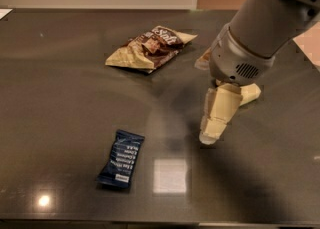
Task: Pick rxbar blueberry
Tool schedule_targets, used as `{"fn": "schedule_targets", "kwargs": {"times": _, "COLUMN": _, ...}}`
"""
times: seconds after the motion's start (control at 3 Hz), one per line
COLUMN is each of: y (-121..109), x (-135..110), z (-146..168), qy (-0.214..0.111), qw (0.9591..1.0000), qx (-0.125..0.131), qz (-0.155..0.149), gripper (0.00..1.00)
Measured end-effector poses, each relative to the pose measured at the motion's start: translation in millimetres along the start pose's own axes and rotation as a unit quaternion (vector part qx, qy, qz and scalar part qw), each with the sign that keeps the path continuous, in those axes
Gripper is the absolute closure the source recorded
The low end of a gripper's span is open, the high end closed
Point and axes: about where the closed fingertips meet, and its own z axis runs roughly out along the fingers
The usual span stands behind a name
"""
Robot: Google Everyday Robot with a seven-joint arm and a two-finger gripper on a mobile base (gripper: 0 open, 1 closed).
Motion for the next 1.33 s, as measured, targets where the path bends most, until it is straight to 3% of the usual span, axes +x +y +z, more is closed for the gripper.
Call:
{"fn": "schedule_targets", "kwargs": {"times": 0.33, "y": 16.2, "x": -32.4, "z": 29.2, "qy": -0.018, "qw": 0.9981, "qx": -0.031, "qz": -0.051, "gripper": 0.0}}
{"fn": "schedule_targets", "kwargs": {"times": 0.67, "y": 32.4, "x": -59.9, "z": 52.6, "qy": -0.035, "qw": 0.9923, "qx": -0.059, "qz": -0.103, "gripper": 0.0}}
{"fn": "schedule_targets", "kwargs": {"times": 1.0, "y": 44.9, "x": -79.6, "z": 68.9, "qy": -0.048, "qw": 0.9852, "qx": -0.079, "qz": -0.144, "gripper": 0.0}}
{"fn": "schedule_targets", "kwargs": {"times": 1.33, "y": 62.3, "x": -97.2, "z": 98.8, "qy": -0.055, "qw": 0.9737, "qx": -0.11, "qz": -0.192, "gripper": 0.0}}
